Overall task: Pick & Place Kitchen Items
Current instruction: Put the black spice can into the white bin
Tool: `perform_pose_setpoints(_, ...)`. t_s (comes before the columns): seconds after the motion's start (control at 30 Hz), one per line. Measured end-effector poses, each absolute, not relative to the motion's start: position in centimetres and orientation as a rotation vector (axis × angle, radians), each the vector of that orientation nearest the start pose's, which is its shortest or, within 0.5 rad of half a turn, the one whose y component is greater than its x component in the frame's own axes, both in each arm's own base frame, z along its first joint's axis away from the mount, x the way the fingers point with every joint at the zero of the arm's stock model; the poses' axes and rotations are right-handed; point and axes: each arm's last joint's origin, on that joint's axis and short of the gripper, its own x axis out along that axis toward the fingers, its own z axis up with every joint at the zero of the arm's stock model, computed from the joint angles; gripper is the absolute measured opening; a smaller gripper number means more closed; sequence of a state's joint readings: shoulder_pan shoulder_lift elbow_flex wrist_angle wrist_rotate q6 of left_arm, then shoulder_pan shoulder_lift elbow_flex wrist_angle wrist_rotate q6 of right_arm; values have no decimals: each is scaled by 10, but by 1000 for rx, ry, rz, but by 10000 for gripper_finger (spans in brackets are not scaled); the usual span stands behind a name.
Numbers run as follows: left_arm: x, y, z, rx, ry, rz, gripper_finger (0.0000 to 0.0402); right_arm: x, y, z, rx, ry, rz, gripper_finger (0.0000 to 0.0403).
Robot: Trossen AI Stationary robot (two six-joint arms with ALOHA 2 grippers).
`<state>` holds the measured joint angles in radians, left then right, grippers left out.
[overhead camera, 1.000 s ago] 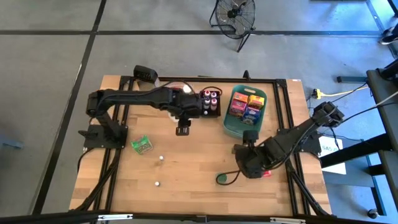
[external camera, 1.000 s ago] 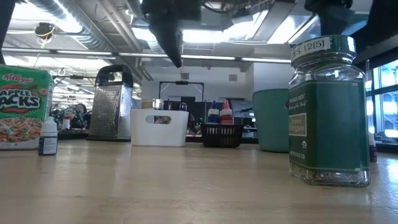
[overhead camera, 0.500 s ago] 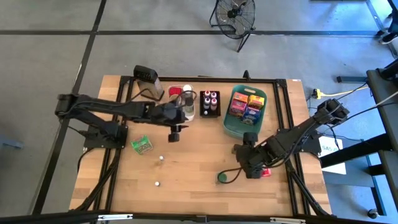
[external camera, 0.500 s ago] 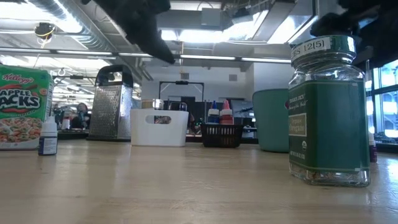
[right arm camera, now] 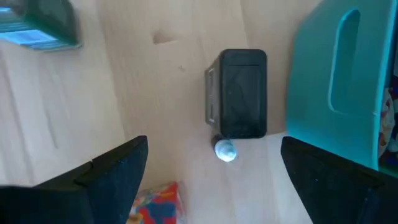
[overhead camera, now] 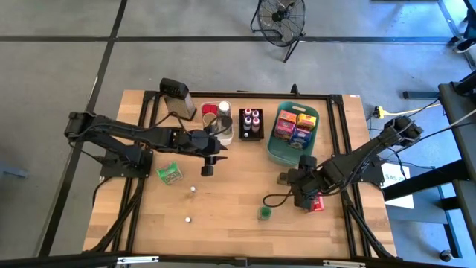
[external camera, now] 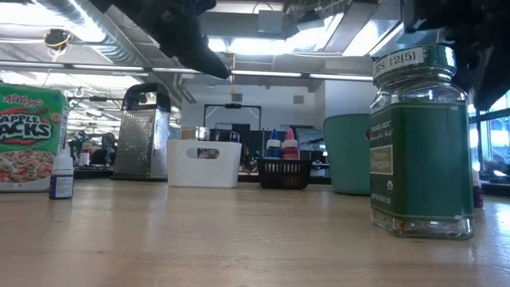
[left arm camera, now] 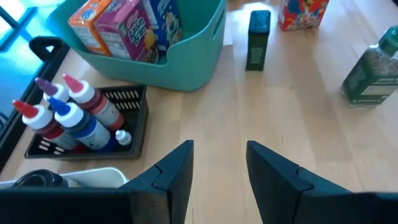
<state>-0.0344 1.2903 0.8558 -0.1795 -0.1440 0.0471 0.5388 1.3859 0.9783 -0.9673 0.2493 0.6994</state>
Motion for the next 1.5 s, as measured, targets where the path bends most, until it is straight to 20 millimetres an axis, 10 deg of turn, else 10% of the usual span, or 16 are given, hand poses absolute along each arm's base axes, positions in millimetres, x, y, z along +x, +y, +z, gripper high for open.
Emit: perform_pose_setpoints(1.5, 276, -12, 257, 102, 565, 71, 143, 211, 90, 183, 52, 1245, -193, 369)
